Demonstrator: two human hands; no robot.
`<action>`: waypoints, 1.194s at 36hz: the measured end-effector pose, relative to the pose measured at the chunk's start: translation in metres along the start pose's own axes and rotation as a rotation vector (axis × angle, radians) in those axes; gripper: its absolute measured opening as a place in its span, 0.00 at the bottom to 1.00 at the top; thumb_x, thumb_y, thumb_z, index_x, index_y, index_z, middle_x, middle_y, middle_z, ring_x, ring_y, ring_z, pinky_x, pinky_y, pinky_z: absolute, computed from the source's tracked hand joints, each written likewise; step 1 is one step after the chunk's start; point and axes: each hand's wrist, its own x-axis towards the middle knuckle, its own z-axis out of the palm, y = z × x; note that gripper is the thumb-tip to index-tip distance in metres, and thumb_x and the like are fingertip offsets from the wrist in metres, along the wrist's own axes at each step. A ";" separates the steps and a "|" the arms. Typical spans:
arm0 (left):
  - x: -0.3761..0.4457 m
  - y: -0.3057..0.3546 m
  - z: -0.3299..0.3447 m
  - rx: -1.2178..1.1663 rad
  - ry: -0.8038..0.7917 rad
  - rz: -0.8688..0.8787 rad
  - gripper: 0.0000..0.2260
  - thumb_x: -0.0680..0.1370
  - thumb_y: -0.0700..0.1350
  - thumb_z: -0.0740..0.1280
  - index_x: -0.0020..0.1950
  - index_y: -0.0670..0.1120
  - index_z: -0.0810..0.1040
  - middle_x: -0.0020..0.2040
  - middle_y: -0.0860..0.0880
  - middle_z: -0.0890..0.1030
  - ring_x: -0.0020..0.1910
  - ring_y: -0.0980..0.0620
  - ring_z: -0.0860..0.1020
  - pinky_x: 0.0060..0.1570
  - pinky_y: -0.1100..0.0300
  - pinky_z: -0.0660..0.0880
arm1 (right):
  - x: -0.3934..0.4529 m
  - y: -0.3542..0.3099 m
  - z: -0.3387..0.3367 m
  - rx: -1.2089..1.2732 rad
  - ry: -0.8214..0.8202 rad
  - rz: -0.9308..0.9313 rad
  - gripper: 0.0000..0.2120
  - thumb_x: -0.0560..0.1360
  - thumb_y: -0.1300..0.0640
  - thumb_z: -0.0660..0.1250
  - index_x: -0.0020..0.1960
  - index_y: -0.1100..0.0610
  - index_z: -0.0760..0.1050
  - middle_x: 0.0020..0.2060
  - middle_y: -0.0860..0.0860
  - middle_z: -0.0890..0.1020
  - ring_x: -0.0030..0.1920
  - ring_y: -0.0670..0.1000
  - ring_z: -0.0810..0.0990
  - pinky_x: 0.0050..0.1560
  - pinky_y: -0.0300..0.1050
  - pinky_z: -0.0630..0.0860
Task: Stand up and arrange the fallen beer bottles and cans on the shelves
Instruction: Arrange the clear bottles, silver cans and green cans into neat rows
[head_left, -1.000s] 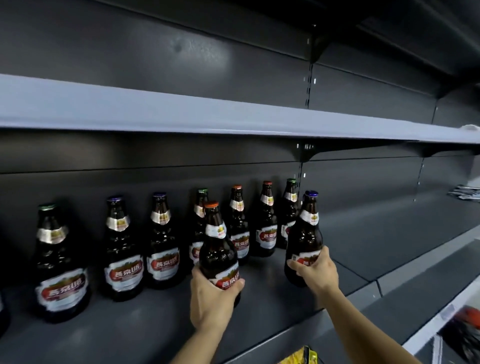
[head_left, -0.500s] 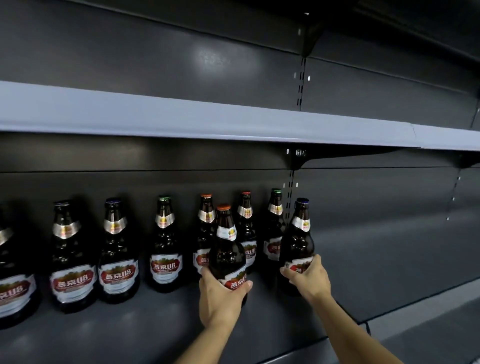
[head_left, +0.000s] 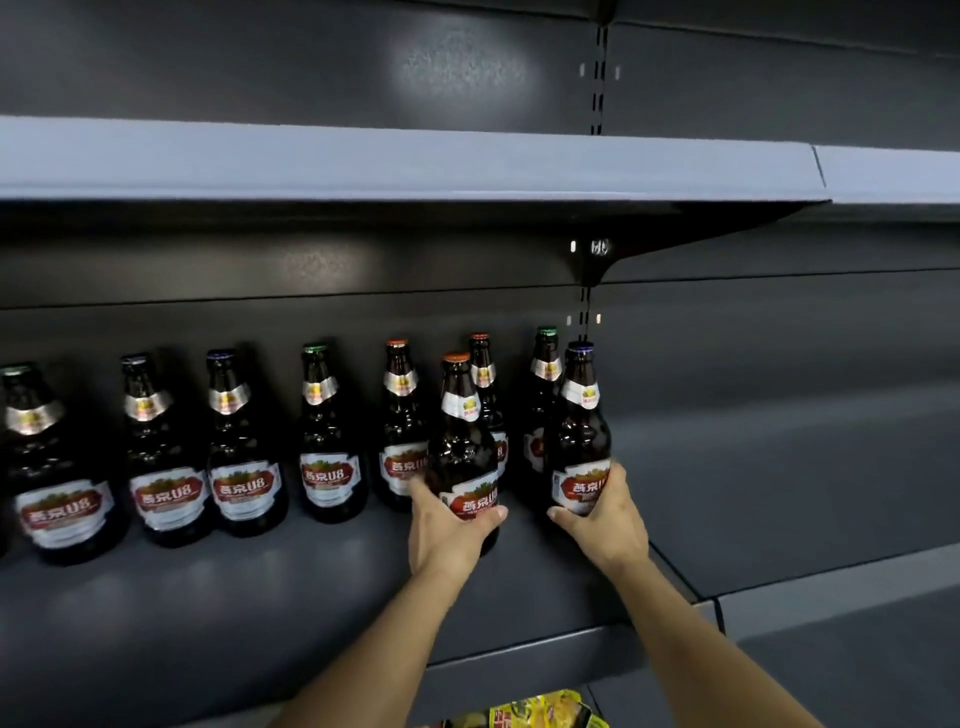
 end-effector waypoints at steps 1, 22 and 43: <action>0.000 0.000 0.000 -0.008 -0.010 0.008 0.38 0.65 0.49 0.80 0.65 0.54 0.59 0.63 0.51 0.75 0.60 0.48 0.76 0.61 0.51 0.75 | 0.000 0.001 0.000 0.006 0.001 -0.006 0.36 0.67 0.53 0.78 0.68 0.52 0.61 0.58 0.48 0.77 0.57 0.53 0.78 0.49 0.44 0.70; 0.010 0.005 0.010 0.169 -0.022 0.026 0.41 0.67 0.52 0.79 0.74 0.48 0.61 0.68 0.50 0.65 0.62 0.49 0.73 0.57 0.56 0.73 | 0.006 0.009 0.008 0.040 0.007 -0.059 0.38 0.68 0.56 0.77 0.70 0.52 0.59 0.57 0.49 0.78 0.55 0.52 0.79 0.49 0.44 0.72; 0.008 -0.018 -0.130 0.165 0.596 0.019 0.18 0.78 0.46 0.68 0.65 0.43 0.70 0.61 0.46 0.73 0.59 0.46 0.74 0.49 0.53 0.73 | -0.039 -0.080 0.023 0.018 0.537 -0.489 0.29 0.71 0.45 0.56 0.65 0.63 0.69 0.58 0.61 0.75 0.60 0.59 0.68 0.62 0.56 0.60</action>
